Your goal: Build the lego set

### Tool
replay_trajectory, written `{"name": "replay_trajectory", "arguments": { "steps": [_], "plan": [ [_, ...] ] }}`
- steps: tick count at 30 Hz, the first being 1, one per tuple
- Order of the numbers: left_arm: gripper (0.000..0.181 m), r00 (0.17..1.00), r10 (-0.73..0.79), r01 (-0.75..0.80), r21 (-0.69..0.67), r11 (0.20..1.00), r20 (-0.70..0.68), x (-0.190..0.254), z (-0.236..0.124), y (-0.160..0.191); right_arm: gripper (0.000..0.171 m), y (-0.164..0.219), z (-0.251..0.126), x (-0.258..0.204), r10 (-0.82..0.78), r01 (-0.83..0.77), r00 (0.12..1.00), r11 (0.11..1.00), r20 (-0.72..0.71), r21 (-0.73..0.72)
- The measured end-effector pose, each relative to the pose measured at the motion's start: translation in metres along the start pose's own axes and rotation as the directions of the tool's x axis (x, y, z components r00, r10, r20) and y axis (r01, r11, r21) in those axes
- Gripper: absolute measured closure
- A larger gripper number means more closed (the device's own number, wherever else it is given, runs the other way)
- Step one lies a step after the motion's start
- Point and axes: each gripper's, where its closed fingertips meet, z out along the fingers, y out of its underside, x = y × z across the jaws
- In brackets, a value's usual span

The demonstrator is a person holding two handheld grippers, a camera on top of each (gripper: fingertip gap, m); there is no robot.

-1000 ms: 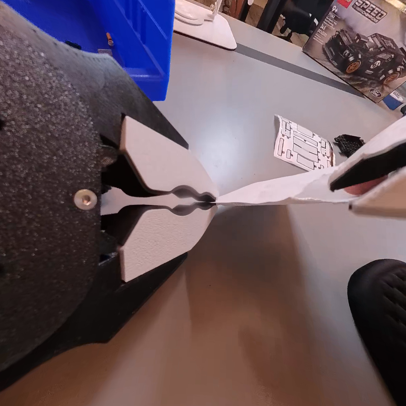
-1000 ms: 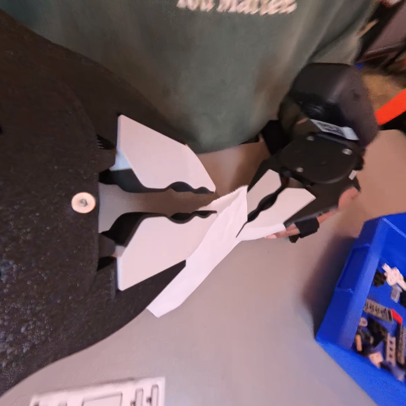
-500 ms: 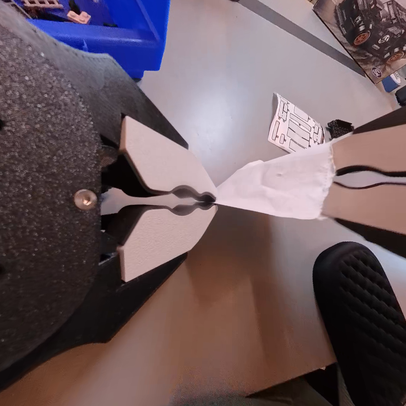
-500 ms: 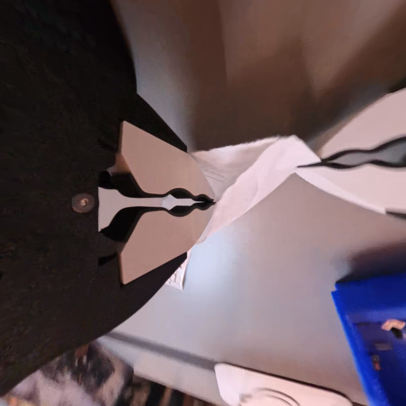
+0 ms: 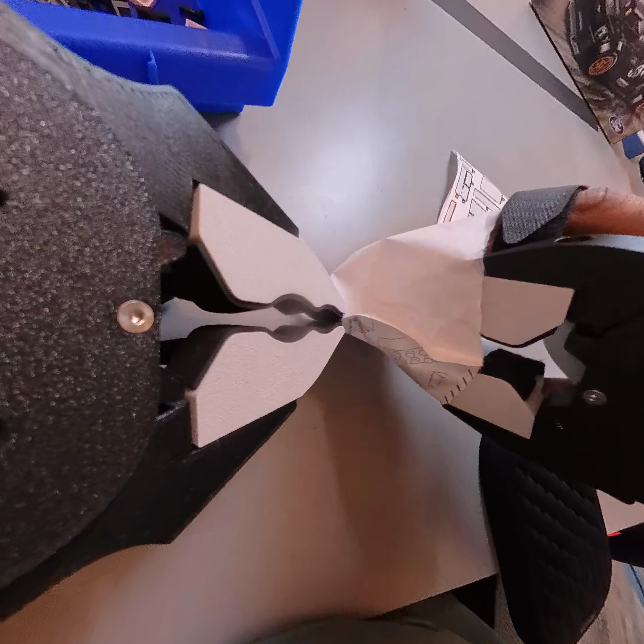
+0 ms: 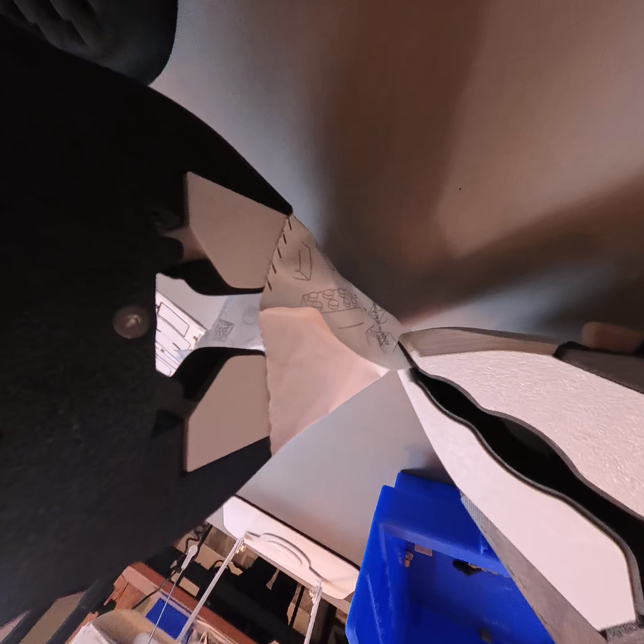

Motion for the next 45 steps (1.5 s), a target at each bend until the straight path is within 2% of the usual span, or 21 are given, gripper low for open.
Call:
{"name": "replay_trajectory", "arguments": {
  "steps": [7,12,16,18,22,25,27,30,31,38,42,45],
  "plan": [
    [0.181,0.999,-0.032,0.032,0.025,0.999,0.008,-0.005,-0.002,-0.003,0.135,-0.005,0.004,0.001,0.012,-0.012,1.000,1.000,0.003,0.021],
    [0.181,0.999,-0.039,0.039,0.051,0.998,0.001,-0.009,-0.009,-0.006,0.135,-0.004,-0.002,0.007,0.122,-0.124,0.992,0.990,0.042,0.065],
    [0.181,0.999,-0.042,0.044,0.085,0.995,-0.019,-0.008,-0.016,-0.012,0.161,0.007,-0.002,0.012,0.157,-0.157,0.987,0.988,0.038,0.005],
    [0.181,0.999,-0.038,0.040,0.074,0.996,-0.015,-0.009,-0.015,-0.010,0.150,0.011,0.005,0.013,0.133,-0.133,0.991,0.991,0.008,-0.031],
    [0.181,0.999,-0.032,0.031,0.043,0.999,0.010,-0.012,-0.013,-0.003,0.130,0.000,0.005,0.016,0.098,-0.098,0.995,0.995,-0.016,0.013],
    [0.181,0.999,-0.036,0.036,0.037,0.999,0.011,-0.013,-0.012,-0.001,0.127,-0.002,0.005,0.016,0.089,-0.089,0.996,0.996,-0.003,0.009],
    [0.181,1.000,-0.026,0.026,0.032,0.999,0.012,-0.013,-0.011,-0.001,0.129,-0.001,0.004,0.015,0.073,-0.073,0.997,0.997,0.016,-0.009],
    [0.181,1.000,-0.025,0.025,0.021,0.999,-0.003,-0.010,-0.011,0.001,0.147,0.000,0.000,0.011,0.095,-0.096,0.993,0.995,0.074,0.008],
    [0.181,1.000,-0.025,0.025,0.022,0.999,-0.003,-0.010,-0.011,0.001,0.149,-0.001,-0.001,0.011,0.113,-0.115,0.990,0.993,0.087,0.025],
    [0.181,0.999,-0.045,0.045,0.003,0.999,-0.010,-0.011,-0.007,0.007,0.126,-0.011,-0.003,0.009,0.141,-0.145,0.985,0.989,0.099,0.042],
    [0.181,0.999,-0.052,0.053,0.012,0.999,-0.003,-0.015,-0.010,0.007,0.114,-0.013,-0.017,0.020,0.253,-0.268,0.960,0.955,0.117,0.131],
    [0.181,0.997,-0.072,0.073,-0.015,0.997,0.007,-0.020,-0.011,0.014,0.098,-0.013,-0.037,0.033,0.382,-0.402,0.915,0.884,0.129,0.236]
  ]
}}
